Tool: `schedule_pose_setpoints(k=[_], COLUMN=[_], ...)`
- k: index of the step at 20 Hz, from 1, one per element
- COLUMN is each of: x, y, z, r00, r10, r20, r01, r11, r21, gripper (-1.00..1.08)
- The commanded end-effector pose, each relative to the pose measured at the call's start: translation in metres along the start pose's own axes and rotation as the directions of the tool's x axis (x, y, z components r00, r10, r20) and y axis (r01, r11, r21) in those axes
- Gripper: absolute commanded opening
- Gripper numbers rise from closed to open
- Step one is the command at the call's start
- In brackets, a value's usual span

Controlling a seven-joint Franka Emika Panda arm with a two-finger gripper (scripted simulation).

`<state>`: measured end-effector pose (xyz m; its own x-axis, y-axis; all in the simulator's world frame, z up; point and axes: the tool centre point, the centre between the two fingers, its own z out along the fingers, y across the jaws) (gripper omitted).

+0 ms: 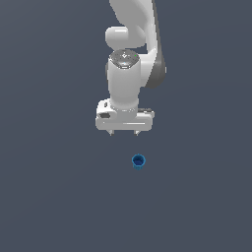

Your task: Pick up the object and move it to a goal position.

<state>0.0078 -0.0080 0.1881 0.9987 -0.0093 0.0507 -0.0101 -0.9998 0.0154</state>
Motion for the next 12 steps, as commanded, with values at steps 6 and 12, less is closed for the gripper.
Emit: schedule_pose_setpoints(k=[6,12], x=[-0.002,-0.007], y=[-0.013,-0.032], z=[0.003,0.007], r00=[0.999,0.997], r10=[-0.033,-0.076], r20=[0.009,0.022], r01=[0.033,0.076], r11=[0.999,0.997], r21=[0.007,0.018], gripper=[1.00,1.00])
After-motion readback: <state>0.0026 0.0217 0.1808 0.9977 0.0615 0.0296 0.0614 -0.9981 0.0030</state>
